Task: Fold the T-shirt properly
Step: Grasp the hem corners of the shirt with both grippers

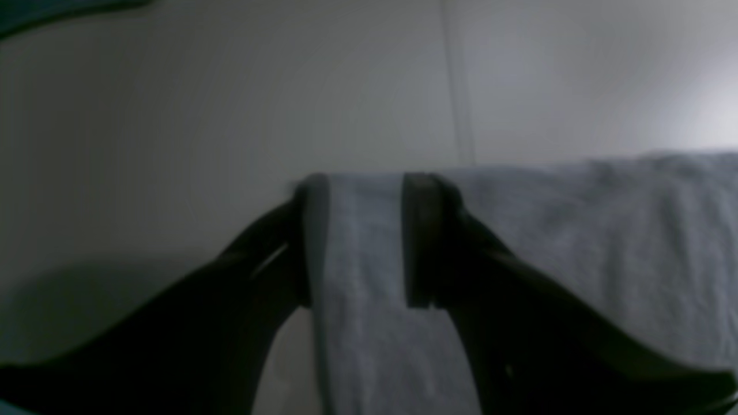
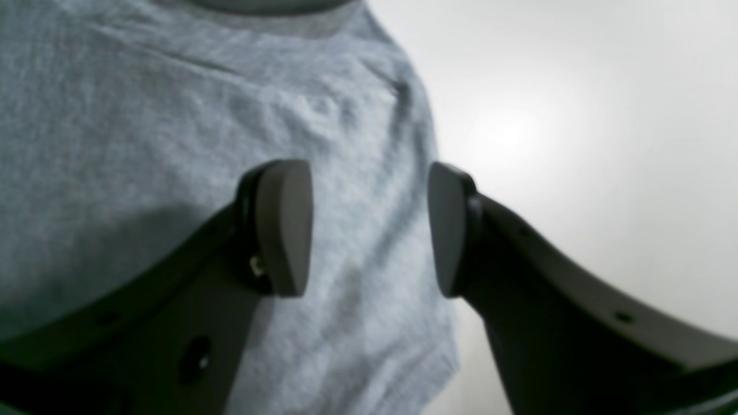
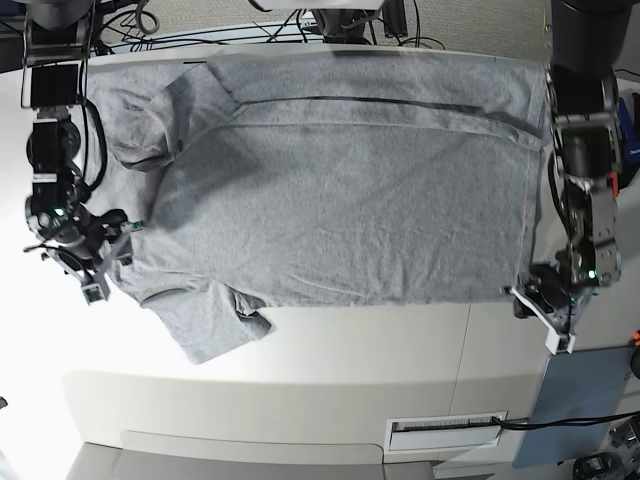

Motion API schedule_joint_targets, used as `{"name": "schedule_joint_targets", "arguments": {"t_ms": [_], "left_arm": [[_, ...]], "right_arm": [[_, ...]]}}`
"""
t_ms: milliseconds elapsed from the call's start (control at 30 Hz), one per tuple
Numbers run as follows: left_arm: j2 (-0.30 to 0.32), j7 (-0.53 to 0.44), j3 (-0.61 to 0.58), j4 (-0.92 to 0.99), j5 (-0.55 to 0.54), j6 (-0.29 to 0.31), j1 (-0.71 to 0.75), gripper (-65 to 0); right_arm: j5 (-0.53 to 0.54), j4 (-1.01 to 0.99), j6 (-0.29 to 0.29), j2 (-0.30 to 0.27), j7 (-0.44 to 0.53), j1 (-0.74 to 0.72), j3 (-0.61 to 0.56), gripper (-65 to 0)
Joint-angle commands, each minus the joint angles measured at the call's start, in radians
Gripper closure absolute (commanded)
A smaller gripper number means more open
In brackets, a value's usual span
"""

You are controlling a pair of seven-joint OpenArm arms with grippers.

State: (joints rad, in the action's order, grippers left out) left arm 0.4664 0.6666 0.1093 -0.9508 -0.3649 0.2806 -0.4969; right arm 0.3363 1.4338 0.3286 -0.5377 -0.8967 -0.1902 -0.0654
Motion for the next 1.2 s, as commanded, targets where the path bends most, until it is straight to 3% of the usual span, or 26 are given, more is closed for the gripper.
{"name": "schedule_joint_targets", "arguments": {"t_ms": [0, 133, 233, 333, 767, 900, 1167], "left_arm": [[0.014, -0.018, 0.004, 0.035, -0.001, 0.006, -0.053, -22.7], [0.014, -0.069, 0.004, 0.22, 0.033, 0.008, -0.133, -26.1], [0.013, -0.085, 0.004, 0.306, 0.033, 0.062, -0.158, -26.1], [0.013, -0.12, 0.004, 0.352, 0.033, 0.049, -0.154, -26.1], [0.013, -0.151, 0.004, 0.365, 0.021, 0.061, -0.129, -26.1], [0.01, -0.152, 0.004, 0.365, 0.0, 0.11, -0.129, -26.1], [-0.01, -0.165, 0.004, 0.365, 0.025, 0.036, -0.121, -26.0]], "right_arm": [[-0.004, 0.011, -0.007, -0.022, 0.011, -0.039, -0.006, -31.8], [-0.004, 0.011, -0.008, -0.019, 0.009, -0.061, -0.022, -31.8], [-0.004, 0.011, -0.008, -0.019, 0.006, -0.062, -0.022, -31.8], [-0.004, 0.011, -0.008, -0.019, -0.004, -0.062, -0.022, -31.8], [-0.004, 0.011, -0.008, -0.019, -0.021, -0.062, -0.022, -31.8], [-0.005, 0.011, -0.008, -0.02, 0.009, -0.062, -0.021, -31.8], [-0.008, 0.011, -0.008, -0.019, 0.037, -0.062, -0.021, -31.8]]}}
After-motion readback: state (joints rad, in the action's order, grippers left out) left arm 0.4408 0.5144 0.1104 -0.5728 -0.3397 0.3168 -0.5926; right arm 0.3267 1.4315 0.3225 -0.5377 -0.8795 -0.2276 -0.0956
